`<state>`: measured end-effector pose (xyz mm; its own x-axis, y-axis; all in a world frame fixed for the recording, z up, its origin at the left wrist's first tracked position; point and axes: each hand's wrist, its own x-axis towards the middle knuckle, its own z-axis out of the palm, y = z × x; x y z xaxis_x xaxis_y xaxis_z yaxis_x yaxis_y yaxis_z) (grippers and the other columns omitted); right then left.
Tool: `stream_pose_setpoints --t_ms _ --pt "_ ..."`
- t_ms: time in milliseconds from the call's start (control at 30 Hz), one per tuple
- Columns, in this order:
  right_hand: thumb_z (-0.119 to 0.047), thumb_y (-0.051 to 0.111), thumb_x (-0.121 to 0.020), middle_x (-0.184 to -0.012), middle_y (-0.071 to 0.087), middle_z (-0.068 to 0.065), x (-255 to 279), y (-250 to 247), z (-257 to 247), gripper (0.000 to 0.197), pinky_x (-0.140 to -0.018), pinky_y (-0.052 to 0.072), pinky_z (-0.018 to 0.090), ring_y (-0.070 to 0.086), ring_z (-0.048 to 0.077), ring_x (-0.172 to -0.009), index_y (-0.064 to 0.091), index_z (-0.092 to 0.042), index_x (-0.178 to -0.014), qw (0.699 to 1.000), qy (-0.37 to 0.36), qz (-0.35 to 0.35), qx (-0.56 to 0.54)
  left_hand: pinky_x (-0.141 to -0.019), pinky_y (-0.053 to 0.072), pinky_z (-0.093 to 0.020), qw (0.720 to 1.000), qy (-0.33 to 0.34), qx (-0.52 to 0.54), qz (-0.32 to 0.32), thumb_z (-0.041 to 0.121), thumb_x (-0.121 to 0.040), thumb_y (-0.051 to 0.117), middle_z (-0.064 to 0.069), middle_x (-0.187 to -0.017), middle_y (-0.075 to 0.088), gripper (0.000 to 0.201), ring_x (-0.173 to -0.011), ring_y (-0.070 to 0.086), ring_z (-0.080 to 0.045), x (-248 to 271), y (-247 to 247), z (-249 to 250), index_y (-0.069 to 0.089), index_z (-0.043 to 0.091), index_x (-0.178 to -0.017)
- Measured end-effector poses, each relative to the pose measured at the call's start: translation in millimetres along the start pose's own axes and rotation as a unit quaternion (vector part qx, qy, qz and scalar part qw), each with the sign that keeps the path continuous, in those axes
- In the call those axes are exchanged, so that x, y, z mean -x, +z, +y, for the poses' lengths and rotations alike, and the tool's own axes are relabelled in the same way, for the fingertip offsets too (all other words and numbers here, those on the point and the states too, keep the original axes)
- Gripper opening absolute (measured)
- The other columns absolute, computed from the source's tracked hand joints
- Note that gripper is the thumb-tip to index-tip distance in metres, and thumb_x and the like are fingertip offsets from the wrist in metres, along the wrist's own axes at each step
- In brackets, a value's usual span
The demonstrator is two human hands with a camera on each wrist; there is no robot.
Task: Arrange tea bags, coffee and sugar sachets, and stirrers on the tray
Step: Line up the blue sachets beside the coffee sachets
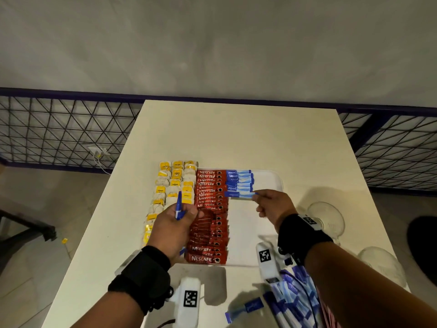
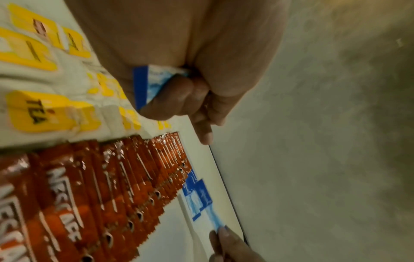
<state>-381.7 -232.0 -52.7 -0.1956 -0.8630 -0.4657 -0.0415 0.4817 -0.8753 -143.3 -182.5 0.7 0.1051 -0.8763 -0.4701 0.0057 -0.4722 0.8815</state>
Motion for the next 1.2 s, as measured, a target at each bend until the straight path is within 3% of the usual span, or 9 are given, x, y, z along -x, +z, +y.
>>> stream_pose_setpoints --t_ms 67,133,233,300,433,667,900,1033,1200 --pt "-0.009 0.065 -0.089 -0.048 0.053 -0.005 -17.6 -7.0 15.2 0.004 -0.046 0.039 0.024 0.043 0.015 -0.047 0.068 -0.009 -0.092 0.998 0.025 0.023 0.049 -0.041 0.029 -0.021 1.0 -0.006 -0.024 0.013 0.017 -0.096 0.057 -0.004 -0.083 0.074 0.014 -0.037 0.029 -0.012 -0.4 -10.0 -1.4 0.061 0.009 -0.087" --pt "-0.014 0.068 -0.087 -0.046 0.052 -0.01 -30.3 -8.5 24.4 0.009 -0.05 0.039 0.025 0.044 0.016 -0.047 0.069 -0.01 -0.095 0.995 0.036 0.037 0.083 -0.041 0.029 -0.023 0.998 -0.007 -0.051 0.024 0.017 -0.096 0.057 0.003 -0.071 0.071 0.013 -0.039 0.027 -0.014 -0.6 -19.1 -4.1 0.062 0.007 -0.088" --pt "-0.024 0.07 -0.084 -0.072 0.065 -0.006 -40.3 -5.5 24.5 0.008 -0.072 0.051 0.031 0.058 0.018 -0.068 0.07 -0.019 -0.091 0.978 -0.001 0.054 0.201 -0.041 0.03 -0.023 0.998 -0.01 -0.053 0.033 0.016 -0.096 0.057 -0.002 -0.083 0.074 0.012 -0.041 0.027 -0.016 -2.5 -30.1 -8.6 0.062 0.006 -0.09" --pt "-0.026 0.067 -0.087 -0.089 0.069 -0.001 -42.9 -3.6 21.1 0.007 -0.084 0.049 0.027 0.063 0.02 -0.086 0.069 -0.023 -0.093 0.964 -0.008 0.072 0.255 -0.041 0.032 -0.024 0.997 -0.009 -0.067 0.037 0.015 -0.096 0.057 -0.004 -0.087 0.075 0.012 -0.041 0.029 -0.016 -3.8 -35.0 -10.6 0.062 0.006 -0.091" --pt "-0.025 0.065 -0.089 -0.101 0.071 0.003 -45.7 -0.8 14.7 0.014 -0.082 0.041 0.021 0.063 0.023 -0.098 0.071 -0.019 -0.1 0.955 -0.021 0.08 0.284 -0.044 0.034 -0.026 0.996 -0.009 -0.075 0.046 0.016 -0.095 0.058 -0.005 -0.085 0.074 0.012 -0.04 0.032 -0.014 -6.5 -38.6 -13.8 0.063 0.007 -0.088" --pt "-0.022 0.065 -0.088 -0.098 0.072 0.002 -51.6 2.1 10.1 0.011 -0.075 0.036 0.016 0.063 0.02 -0.095 0.071 -0.019 -0.097 0.955 -0.032 0.083 0.283 -0.044 0.035 -0.027 0.996 -0.012 -0.075 0.046 0.017 -0.095 0.058 -0.005 -0.086 0.074 0.012 -0.041 0.033 -0.014 -8.5 -38.9 -15.5 0.063 0.009 -0.087" --pt "-0.023 0.065 -0.088 -0.098 0.071 0.0 -58.9 5.0 7.9 0.009 -0.074 0.036 0.016 0.061 0.017 -0.087 0.068 -0.019 -0.096 0.958 -0.026 0.088 0.273 -0.042 0.033 -0.026 0.997 -0.018 -0.064 0.043 0.015 -0.095 0.058 -0.009 -0.086 0.073 0.013 -0.04 0.032 -0.012 -9.2 -40.9 -15.7 0.062 0.007 -0.086" --pt "-0.023 0.065 -0.088 -0.098 0.071 0.002 -60.0 4.2 7.2 0.011 -0.077 0.038 0.017 0.063 0.02 -0.093 0.069 -0.018 -0.097 0.956 -0.02 0.091 0.277 -0.042 0.033 -0.026 0.997 -0.022 -0.059 0.044 0.014 -0.095 0.057 -0.009 -0.085 0.073 0.012 -0.04 0.031 -0.013 -8.8 -41.4 -16.3 0.061 0.007 -0.087" --pt "-0.022 0.067 -0.087 -0.092 0.069 0.001 -57.2 5.6 11.9 0.003 -0.076 0.04 0.019 0.062 0.02 -0.088 0.065 -0.022 -0.089 0.962 -0.016 0.088 0.257 -0.044 0.034 -0.026 0.996 -0.02 -0.067 0.049 0.015 -0.095 0.058 -0.007 -0.086 0.074 0.013 -0.039 0.032 -0.013 -8.7 -37.6 -16.8 0.062 0.008 -0.085"
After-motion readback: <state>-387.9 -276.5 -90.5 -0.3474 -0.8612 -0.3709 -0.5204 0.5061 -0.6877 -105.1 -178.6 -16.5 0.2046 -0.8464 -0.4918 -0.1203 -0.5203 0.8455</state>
